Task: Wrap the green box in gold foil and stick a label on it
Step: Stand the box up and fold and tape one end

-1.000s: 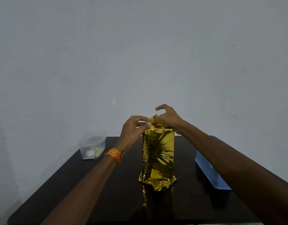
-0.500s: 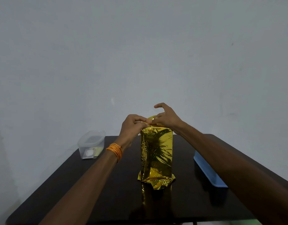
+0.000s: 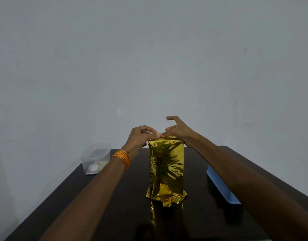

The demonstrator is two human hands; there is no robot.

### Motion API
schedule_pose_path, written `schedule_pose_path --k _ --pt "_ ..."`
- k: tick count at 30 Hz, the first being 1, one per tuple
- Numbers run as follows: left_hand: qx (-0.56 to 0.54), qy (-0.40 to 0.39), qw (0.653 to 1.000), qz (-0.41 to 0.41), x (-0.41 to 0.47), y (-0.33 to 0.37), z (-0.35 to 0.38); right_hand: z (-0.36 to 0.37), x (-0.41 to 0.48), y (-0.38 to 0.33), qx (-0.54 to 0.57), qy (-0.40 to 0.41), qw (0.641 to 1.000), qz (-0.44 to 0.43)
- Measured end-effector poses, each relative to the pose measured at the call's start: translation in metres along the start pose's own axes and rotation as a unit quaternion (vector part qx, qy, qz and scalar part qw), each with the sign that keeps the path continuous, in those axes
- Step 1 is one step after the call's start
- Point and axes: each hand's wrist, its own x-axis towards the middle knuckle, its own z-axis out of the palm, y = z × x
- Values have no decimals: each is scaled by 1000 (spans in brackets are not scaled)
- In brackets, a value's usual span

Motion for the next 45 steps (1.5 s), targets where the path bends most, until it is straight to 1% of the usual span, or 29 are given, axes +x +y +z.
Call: schedule_pose_path --k 5,8,10,12,17,23,32,38,40,42,43,44,45 --pt "-79 -9 990 -112 4 3 2 0 -4 -1 23 -12 999 19" --pt "-111 6 984 -142 4 5 5 0 -10 2 93 -7 995 29" --pt "-114 0 983 -147 4 7 5 -7 -15 5 156 18 987 31" --pt "-112 -2 983 -145 4 8 5 -19 -19 9 176 38 983 30" --pt "-101 14 986 -135 5 8 8 -27 -30 18 166 15 983 73" --pt "-104 23 984 -144 3 10 9 -14 -31 12 149 33 985 80" --pt "-138 43 977 -155 3 10 19 -12 -26 12 160 22 980 120" --pt "-175 13 972 -159 0 -1 9 -11 -21 15 163 18 978 130" --pt "-184 12 971 -151 1 -6 4 -10 -21 15 169 18 977 132" --pt "-151 49 981 -111 2 -9 2 -10 -21 15 170 17 977 130" --pt "-105 87 988 -66 1 -9 3 -11 -21 15 168 17 977 128" --pt "-43 130 991 -2 0 -8 3 -11 -22 15 167 15 978 126" --pt "26 163 983 76 -2 -4 4 -11 -22 15 165 15 978 124"
